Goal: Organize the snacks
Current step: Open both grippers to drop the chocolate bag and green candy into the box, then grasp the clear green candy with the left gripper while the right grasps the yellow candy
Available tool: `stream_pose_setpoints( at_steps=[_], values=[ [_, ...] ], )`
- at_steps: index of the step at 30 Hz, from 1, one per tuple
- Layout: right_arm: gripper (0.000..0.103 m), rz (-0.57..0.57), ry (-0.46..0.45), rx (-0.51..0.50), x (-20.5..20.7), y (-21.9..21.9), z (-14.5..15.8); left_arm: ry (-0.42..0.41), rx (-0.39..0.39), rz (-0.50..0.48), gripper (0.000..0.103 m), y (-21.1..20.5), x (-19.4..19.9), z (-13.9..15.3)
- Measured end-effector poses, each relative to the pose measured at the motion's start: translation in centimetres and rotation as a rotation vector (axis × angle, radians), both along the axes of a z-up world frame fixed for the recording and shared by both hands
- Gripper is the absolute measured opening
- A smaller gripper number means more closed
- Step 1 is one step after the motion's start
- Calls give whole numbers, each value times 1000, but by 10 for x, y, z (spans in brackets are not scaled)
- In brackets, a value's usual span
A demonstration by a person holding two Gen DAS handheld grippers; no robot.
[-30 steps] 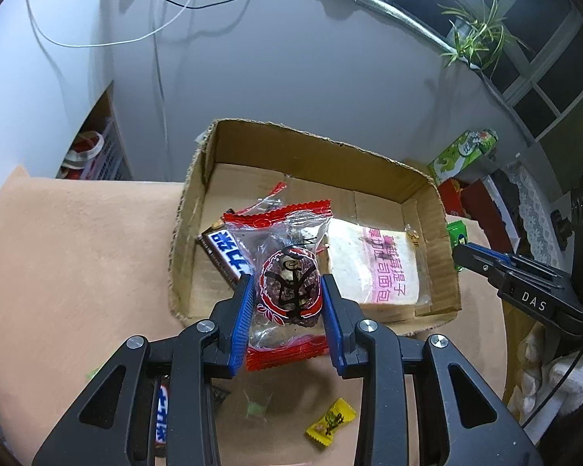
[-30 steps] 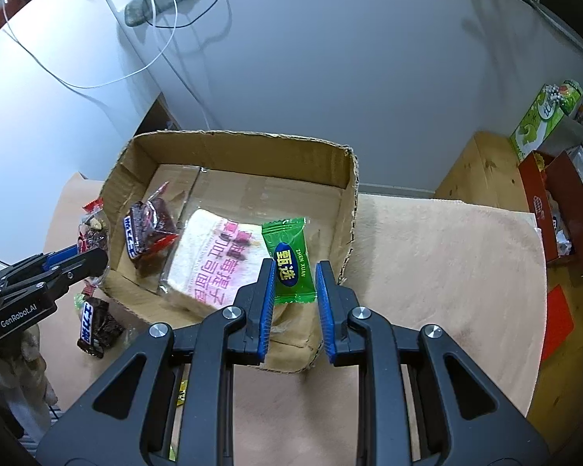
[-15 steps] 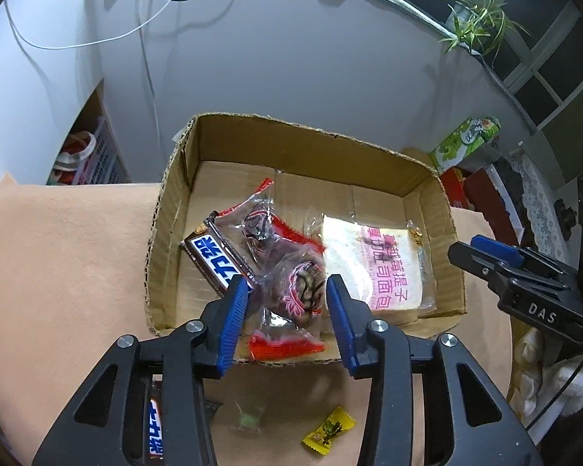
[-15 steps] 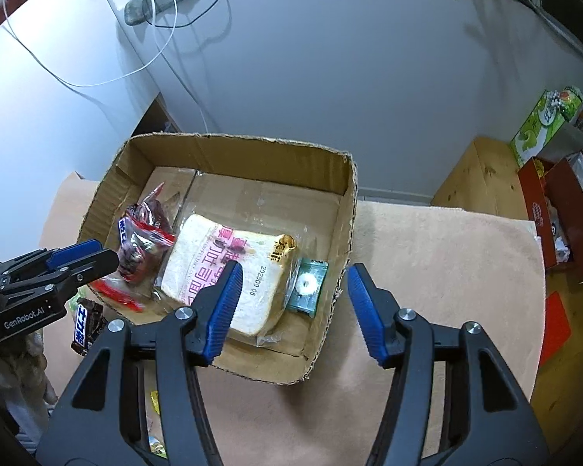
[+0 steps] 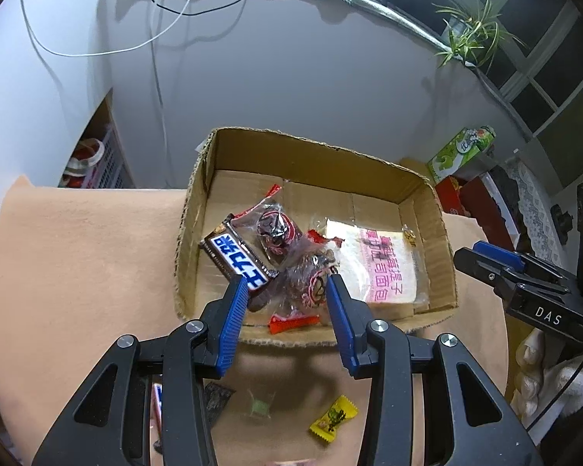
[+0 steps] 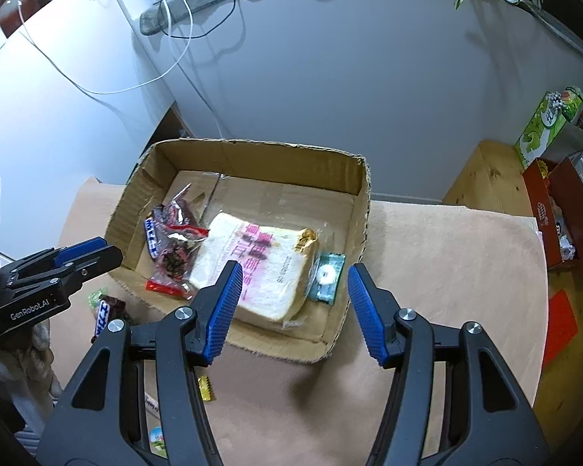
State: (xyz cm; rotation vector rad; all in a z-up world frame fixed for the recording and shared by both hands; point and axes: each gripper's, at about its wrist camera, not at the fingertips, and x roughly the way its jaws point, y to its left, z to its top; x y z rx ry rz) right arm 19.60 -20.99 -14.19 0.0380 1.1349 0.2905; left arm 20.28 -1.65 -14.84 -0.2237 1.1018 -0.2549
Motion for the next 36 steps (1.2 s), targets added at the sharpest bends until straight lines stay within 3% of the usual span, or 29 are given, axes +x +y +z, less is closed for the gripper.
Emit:
stream_pose_setpoints(
  at_steps=[12, 19, 27, 30, 36],
  values=[
    [59, 43, 17, 44, -48, 12, -1, 26, -17, 15, 41, 19, -42, -5],
    [59, 103, 76, 55, -79, 31, -24, 49, -18, -1, 40, 23, -69, -18],
    [59, 210, 139, 50, -108, 61, -56, 68, -9, -65, 31, 10, -85, -37],
    [68, 272, 160, 13, -114, 75, -70, 77, 1, -87, 30, 5, -87, -44],
    [69, 323, 161, -27, -115, 88, -85, 82, 47, -131, 30, -3, -87, -57]
  ],
)
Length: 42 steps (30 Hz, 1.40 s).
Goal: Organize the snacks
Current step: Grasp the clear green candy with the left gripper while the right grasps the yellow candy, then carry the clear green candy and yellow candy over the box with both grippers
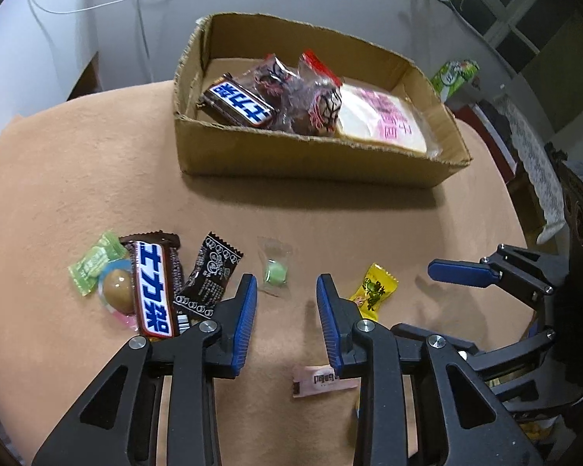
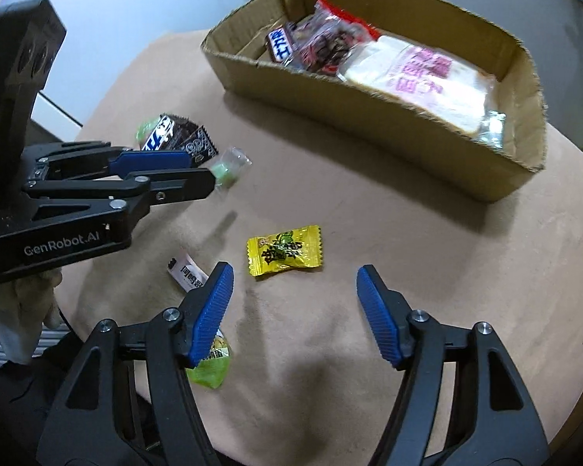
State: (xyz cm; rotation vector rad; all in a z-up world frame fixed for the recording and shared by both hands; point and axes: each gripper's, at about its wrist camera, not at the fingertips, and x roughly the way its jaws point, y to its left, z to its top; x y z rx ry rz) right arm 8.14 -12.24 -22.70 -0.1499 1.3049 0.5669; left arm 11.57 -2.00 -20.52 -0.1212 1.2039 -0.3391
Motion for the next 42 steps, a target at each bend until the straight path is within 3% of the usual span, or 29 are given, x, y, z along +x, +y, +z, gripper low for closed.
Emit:
stream_pose_setpoints(
  at_steps=[15, 18, 20, 22, 26, 28, 42],
  values=[
    [69, 59, 0, -48, 6, 23, -23, -12, 82, -72, 28, -16, 11, -20],
    [69, 68, -14, -62, 6, 28, -24, -22, 98, -73, 23, -16, 11, -22],
    [62, 65, -23, -71, 5, 29, -25, -24, 98, -72, 21, -15, 12, -22],
    [47, 65, -28, -77, 10, 41, -26, -29, 100, -75, 21, -15, 11, -23],
    [40, 56, -22, -67, 13, 39, -24, -45, 111, -77, 21, -17, 9, -23],
    [31, 54, -24, -62, 13, 40, -23, -49, 110, -74, 20, -18, 8, -23],
    [29, 16, -28, -16, 11, 28, -11, -49, 53, -32, 20, -7, -3, -10]
  ],
)
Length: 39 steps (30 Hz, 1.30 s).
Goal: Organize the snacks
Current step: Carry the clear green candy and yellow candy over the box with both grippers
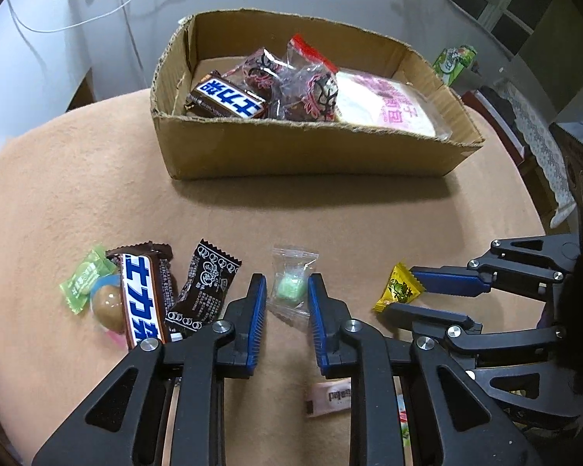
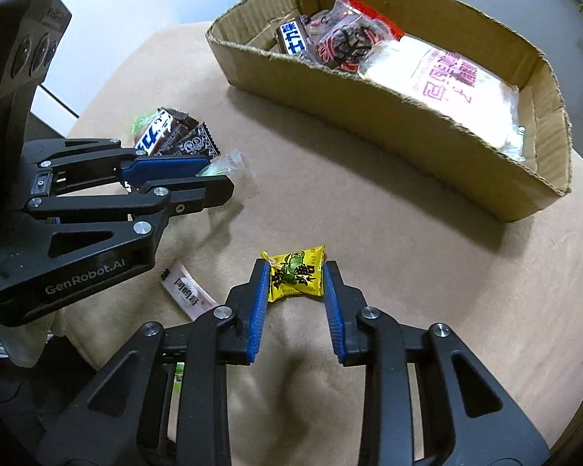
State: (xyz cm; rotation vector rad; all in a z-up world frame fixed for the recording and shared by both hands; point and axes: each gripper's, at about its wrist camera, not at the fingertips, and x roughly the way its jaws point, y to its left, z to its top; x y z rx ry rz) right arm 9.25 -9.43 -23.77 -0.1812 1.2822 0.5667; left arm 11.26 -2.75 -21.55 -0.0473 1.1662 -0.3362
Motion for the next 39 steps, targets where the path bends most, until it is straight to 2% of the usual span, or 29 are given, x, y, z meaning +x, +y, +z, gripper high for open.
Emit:
stream_pose_setpoints(
  at_steps=[7, 22, 30, 39],
  values=[
    [29, -43, -30, 33, 4, -14, 20, -14, -26, 15, 20, 7, -2, 15],
    [29, -170, -143, 82, 24, -77, 83, -100, -82, 87, 20, 38, 11, 64],
    [29, -222, -197, 89, 52, -99, 110, -124, -84, 113, 20, 41, 30, 74],
    [29, -254, -230, 70, 96, -109, 117, -151, -75, 117, 20, 39, 55, 83]
  ],
)
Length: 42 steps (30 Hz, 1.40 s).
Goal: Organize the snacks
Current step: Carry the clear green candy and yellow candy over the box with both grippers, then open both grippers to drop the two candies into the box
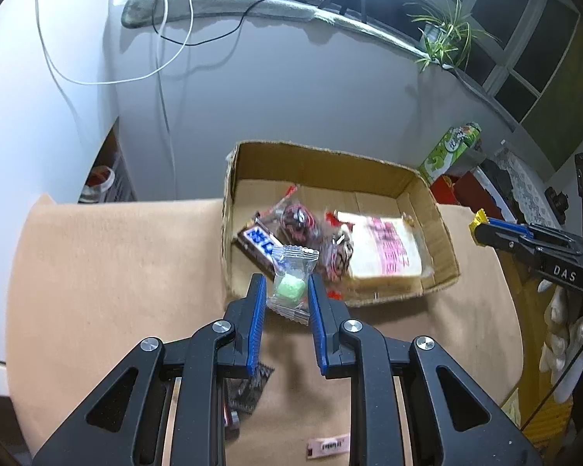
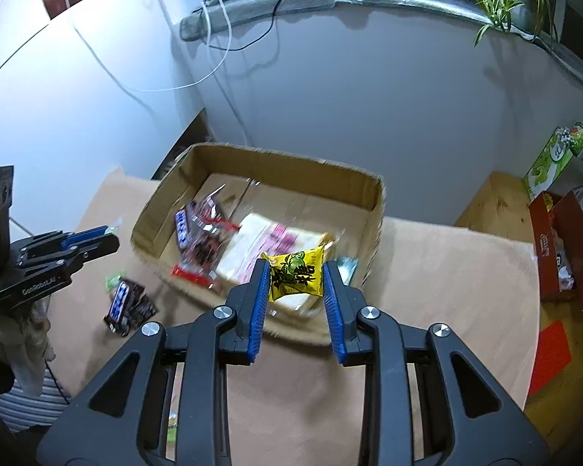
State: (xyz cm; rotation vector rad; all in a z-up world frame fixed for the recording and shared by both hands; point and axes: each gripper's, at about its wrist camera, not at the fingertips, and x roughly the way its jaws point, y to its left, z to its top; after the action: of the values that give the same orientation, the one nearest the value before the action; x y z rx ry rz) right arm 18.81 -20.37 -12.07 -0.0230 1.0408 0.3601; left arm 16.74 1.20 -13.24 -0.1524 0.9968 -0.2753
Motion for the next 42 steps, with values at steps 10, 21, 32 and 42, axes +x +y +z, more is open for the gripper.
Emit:
stream_pose_setpoints(
  at_steps=[10, 21, 32, 42],
  values=[
    [29, -31, 6, -17, 40, -9, -5, -6, 10, 4, 20, -4, 29, 1],
    [29, -34, 43, -35, 75, -3, -22, 28, 26, 7, 20, -9, 53, -14],
    [35, -16, 73, -48, 84, 7, -34, 52, 27, -4, 21, -15, 64, -22],
    [69, -20, 54, -51, 81, 7, -28, 64, 32, 2, 34, -16, 66, -21]
  ],
)
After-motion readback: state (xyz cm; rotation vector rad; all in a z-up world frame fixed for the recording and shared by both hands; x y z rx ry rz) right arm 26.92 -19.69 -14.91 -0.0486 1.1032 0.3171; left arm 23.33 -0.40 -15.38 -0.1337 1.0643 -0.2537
